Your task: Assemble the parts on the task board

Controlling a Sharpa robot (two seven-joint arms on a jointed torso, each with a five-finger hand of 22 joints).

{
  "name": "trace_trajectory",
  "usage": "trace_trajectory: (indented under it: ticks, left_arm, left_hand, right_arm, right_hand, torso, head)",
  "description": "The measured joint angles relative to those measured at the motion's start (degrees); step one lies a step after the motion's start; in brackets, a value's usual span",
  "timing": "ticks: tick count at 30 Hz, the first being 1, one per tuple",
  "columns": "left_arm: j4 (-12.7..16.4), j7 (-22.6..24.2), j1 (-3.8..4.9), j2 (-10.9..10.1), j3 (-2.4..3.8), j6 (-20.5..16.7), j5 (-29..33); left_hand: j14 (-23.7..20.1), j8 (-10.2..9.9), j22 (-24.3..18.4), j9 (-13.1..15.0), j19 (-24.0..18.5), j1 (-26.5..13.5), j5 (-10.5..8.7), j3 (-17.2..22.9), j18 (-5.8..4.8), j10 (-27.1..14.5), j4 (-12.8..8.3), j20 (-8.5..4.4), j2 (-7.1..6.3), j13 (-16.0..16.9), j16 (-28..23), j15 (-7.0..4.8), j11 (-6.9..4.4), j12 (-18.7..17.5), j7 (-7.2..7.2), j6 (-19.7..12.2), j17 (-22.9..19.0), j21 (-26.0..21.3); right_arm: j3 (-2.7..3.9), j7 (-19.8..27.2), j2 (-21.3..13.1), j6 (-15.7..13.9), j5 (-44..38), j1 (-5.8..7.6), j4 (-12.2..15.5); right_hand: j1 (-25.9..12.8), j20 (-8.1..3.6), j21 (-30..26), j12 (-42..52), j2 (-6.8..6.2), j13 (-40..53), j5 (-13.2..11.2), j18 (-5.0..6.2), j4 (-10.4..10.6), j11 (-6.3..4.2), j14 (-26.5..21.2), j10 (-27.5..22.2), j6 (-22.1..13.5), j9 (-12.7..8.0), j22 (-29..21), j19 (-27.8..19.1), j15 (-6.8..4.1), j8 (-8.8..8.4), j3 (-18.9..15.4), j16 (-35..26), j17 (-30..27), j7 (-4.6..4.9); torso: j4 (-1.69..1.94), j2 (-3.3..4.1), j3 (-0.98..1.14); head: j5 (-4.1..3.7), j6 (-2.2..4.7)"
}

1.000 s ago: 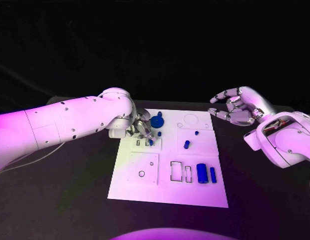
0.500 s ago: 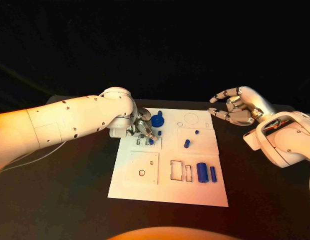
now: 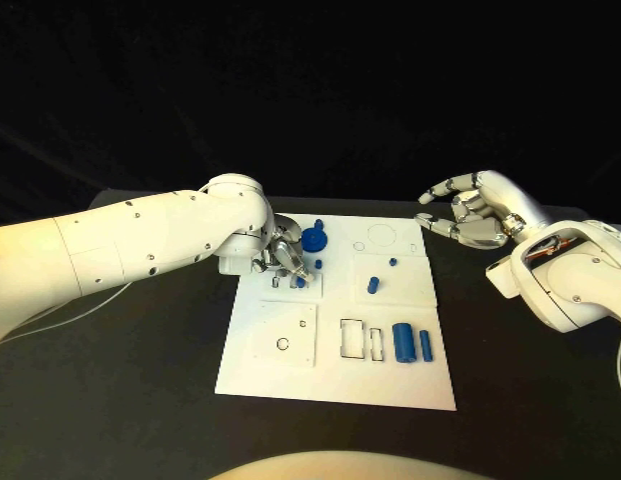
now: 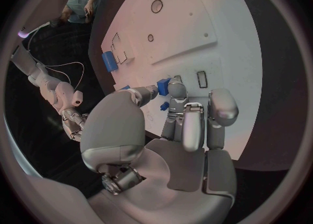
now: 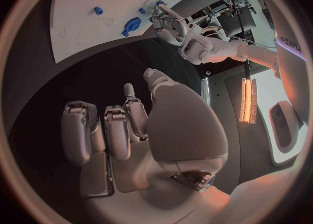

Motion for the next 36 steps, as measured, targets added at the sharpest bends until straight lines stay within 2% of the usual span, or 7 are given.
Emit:
trace_trajectory:
  ticks: [5,12,13,14,18,23,36]
  left_arm:
    - [0.10,0.00,0.03,-0.11,0.01,-0.19,0.33]
    - [0.39,0.00,-0.02,-0.24,0.02,-1.02,1.43]
    - [0.44,0.01,-0.02,-0.28,0.02,-1.17,1.61]
    - [0.54,0.02,-0.02,-0.35,0.04,-1.38,1.89]
    - [0.90,0.06,-0.03,-0.82,0.21,-2.26,2.96]
    - [1.62,0.10,-0.03,-1.70,0.30,-3.46,4.11]
    - [5.30,0.12,-0.30,-4.62,0.36,-8.15,5.68]
  left_hand:
    - [0.00,0.86,0.30,1.12,0.21,0.75,-0.02,3.02,0.00,0.23,-3.02,-0.21,0.75,0.28,0.28,-0.41,-0.18,0.45,-0.12,-0.33,0.00,0.23]
    - [0.00,1.66,0.62,2.02,0.21,0.86,0.03,5.44,-0.01,0.44,-5.44,-0.21,1.31,0.65,0.28,-0.42,-0.38,0.92,-0.43,-0.44,0.00,0.44]
    - [0.00,1.98,0.71,2.02,0.21,0.91,0.13,5.45,-0.17,0.56,-5.44,-0.21,1.36,0.75,0.28,-0.42,-0.47,1.13,-0.55,-0.56,0.00,0.44]
    - [-0.02,2.26,0.83,2.03,0.32,1.06,0.18,5.42,-0.91,0.87,-5.47,-0.32,1.51,1.07,0.45,-0.44,-0.43,1.47,-0.63,-0.64,0.00,0.64]
    - [0.00,3.77,1.31,2.03,0.41,1.27,0.53,4.96,-0.91,1.94,-5.94,-0.41,2.17,2.42,0.74,-0.83,-0.71,3.24,-1.01,-1.04,0.00,0.94]
    - [0.01,5.49,1.95,2.03,0.62,1.27,0.71,4.96,-0.91,2.40,-5.94,-0.63,2.18,3.20,0.76,-0.83,-0.77,4.35,-1.24,-1.31,0.00,1.28]
    - [0.01,7.53,2.95,2.05,0.82,1.05,1.40,4.80,-0.90,3.79,-6.10,-0.82,2.40,5.99,1.00,-0.83,-1.12,7.91,-1.05,-1.66,0.00,2.00]
  right_arm:
    - [0.00,-0.02,0.04,0.00,0.00,-0.07,-0.03]
    - [0.00,-0.02,0.05,0.00,0.00,-0.20,-0.12]
    - [0.00,-0.02,0.06,0.00,0.00,-0.21,-0.14]
    - [0.00,-0.02,0.07,0.00,0.00,-0.23,-0.17]
    - [0.00,-0.03,0.11,0.02,0.00,-0.32,-0.24]
    - [0.00,-0.05,0.13,0.07,0.00,-0.39,-0.34]
    - [0.00,-0.11,-0.26,0.23,0.01,-0.46,-0.37]
  right_hand:
    - [-0.22,0.00,0.00,0.00,-0.24,0.00,0.00,0.00,0.00,0.00,0.00,0.00,0.00,0.00,0.00,0.00,0.00,0.00,0.00,0.00,0.00,0.00]
    - [-0.22,0.00,0.00,0.00,-0.24,-0.01,0.00,0.00,0.00,0.00,0.00,0.00,0.00,-0.01,-0.01,0.00,0.00,0.00,0.00,0.00,-0.01,0.00]
    - [-0.22,0.00,0.00,0.00,-0.24,-0.01,0.00,0.00,0.00,0.00,0.00,0.00,0.00,-0.01,-0.01,0.00,0.00,0.00,0.00,0.00,-0.01,0.00]
    - [-0.22,0.00,0.00,0.00,-0.24,-0.01,0.00,0.00,0.00,0.00,0.00,0.00,0.00,-0.01,-0.01,0.00,0.00,0.00,0.00,0.00,-0.01,0.00]
    - [-0.22,0.00,0.00,0.00,-0.24,-0.02,0.00,0.00,0.00,0.00,0.00,0.00,0.00,-0.01,-0.01,0.00,0.00,0.00,0.00,0.00,-0.01,0.00]
    - [-0.22,0.00,0.00,0.00,-0.24,-0.02,0.00,0.00,0.00,0.00,0.00,0.00,0.00,-0.01,-0.02,0.00,0.00,0.00,0.00,0.00,-0.01,0.00]
    - [-0.52,0.00,-0.34,0.00,0.06,-0.02,0.00,0.00,0.00,0.00,0.00,0.00,0.00,0.04,0.03,0.00,0.00,0.22,0.00,0.00,-0.02,0.00]
  torso:
    - [0.00,0.00,0.01]
    - [-0.01,-0.01,0.01]
    - [-0.01,-0.01,0.01]
    - [-0.01,-0.01,0.00]
    - [-0.01,-0.01,0.02]
    - [0.03,-0.03,0.04]
    - [0.19,-0.08,0.07]
  head:
    - [-0.01,-0.10]
    - [0.04,-0.24]
    - [0.04,-0.25]
    - [0.04,-0.27]
    - [0.01,-0.32]
    - [-0.03,-0.36]
    - [0.20,-0.49]
